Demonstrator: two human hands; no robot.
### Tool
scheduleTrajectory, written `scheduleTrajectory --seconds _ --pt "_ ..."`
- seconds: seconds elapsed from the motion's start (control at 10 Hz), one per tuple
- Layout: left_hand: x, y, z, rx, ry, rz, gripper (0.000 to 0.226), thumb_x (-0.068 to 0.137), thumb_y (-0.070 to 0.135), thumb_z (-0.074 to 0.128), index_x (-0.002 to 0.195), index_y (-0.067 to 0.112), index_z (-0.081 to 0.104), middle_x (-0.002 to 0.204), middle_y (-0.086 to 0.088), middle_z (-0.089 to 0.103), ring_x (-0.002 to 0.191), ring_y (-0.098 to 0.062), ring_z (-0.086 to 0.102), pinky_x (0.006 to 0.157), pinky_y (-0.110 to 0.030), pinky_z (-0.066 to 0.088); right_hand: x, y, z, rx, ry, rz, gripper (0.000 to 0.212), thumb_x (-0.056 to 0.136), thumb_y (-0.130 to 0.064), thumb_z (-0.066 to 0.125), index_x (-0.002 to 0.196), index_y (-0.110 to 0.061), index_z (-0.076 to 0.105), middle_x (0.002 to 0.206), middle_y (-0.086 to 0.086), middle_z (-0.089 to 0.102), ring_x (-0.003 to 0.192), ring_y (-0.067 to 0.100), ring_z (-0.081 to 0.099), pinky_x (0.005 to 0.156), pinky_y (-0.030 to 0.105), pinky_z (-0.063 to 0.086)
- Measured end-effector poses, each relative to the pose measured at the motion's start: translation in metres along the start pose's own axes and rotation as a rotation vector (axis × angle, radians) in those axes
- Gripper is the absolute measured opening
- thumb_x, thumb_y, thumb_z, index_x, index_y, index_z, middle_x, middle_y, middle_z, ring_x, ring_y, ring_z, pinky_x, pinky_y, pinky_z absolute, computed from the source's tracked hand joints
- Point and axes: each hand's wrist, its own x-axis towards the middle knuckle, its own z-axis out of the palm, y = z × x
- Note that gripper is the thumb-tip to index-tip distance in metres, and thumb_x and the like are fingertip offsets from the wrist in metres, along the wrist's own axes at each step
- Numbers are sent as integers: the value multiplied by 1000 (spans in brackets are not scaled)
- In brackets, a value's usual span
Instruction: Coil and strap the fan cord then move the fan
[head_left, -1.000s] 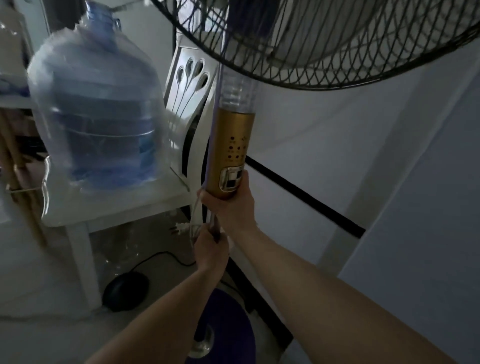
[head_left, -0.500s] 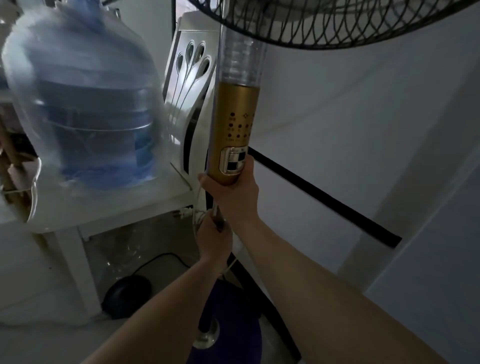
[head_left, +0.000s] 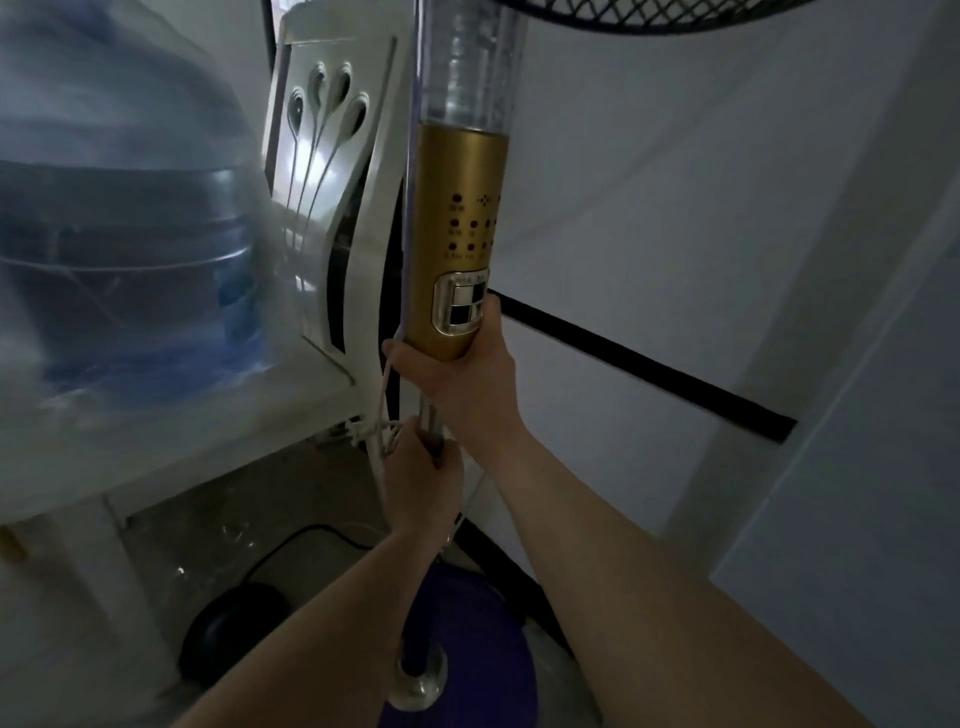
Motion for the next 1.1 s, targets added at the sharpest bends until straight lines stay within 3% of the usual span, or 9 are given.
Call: scheduleTrajectory --seconds 0.1,0.2,0.3,0.5,0.7,0.8,0.9,1.0,1.1 --pt "2 -5 1 -27 -12 32 20 84 15 55 69 10 44 67 -10 53 61 -23 50 56 -40 44 -1 0 2 -11 12 -6 69 70 -24 87 126 -27 47 111 -10 67 93 3 65 75 17 56" --pt "2 -5 0 -68 -49 46 23 84 16 54 65 18 41 64 -7 49 56 -20 45 51 -32 36 -3 1 2 5 12 -16 65 71 -21 86 123 -24 47 107 -8 66 92 8 65 74 20 56" --pt "1 -2 -1 -75 -76 37 20 84 19 50 66 17 42 70 -14 52 59 -24 47 53 -30 34 -4 2 3 37 2 -32 65 72 -17 86 123 -18 46 104 -5 64 92 14 64 81 31 58" --pt "3 -6 1 -59 -15 84 16 87 13 51 72 10 46 73 -16 54 62 -26 49 54 -32 38 -2 8 7 75 7 -92 64 75 -17 84 123 -22 43 97 -13 59 76 -5 60 65 11 53" --pt "0 -1 -3 32 6 67 32 87 9 49 63 26 36 60 5 43 58 -21 45 52 -27 37 -7 12 10 87 39 -115 69 76 -21 83 129 -18 39 99 -14 59 84 1 61 77 25 58" --pt "-6 15 -14 206 -144 -20 33 93 10 45 64 23 35 63 4 43 89 -37 60 87 -49 48 -18 5 10 110 33 -55 75 79 -20 81 139 -16 36 120 -2 60 100 10 62 91 29 55" --pt "-17 27 -40 408 -322 3 18 97 18 48 110 7 53 112 -15 54 127 -37 43 108 -45 34 -44 -2 13 112 25 89 83 84 -23 76 150 -17 26 142 5 51 123 16 54 106 29 43" --pt "-41 48 -70 660 -415 163 77 94 27 57 153 10 10 157 -16 15 144 -33 11 116 -38 17 -81 0 5 -32 -70 232 79 96 -28 60 157 -17 10 160 4 29 145 15 29 120 29 21" --pt "-62 63 -83 693 -413 224 82 92 26 60 153 8 8 161 -14 8 148 -28 1 117 -29 7 -96 0 -3 -148 -123 318 74 102 -35 45 157 -16 0 166 4 11 151 15 15 123 30 12"
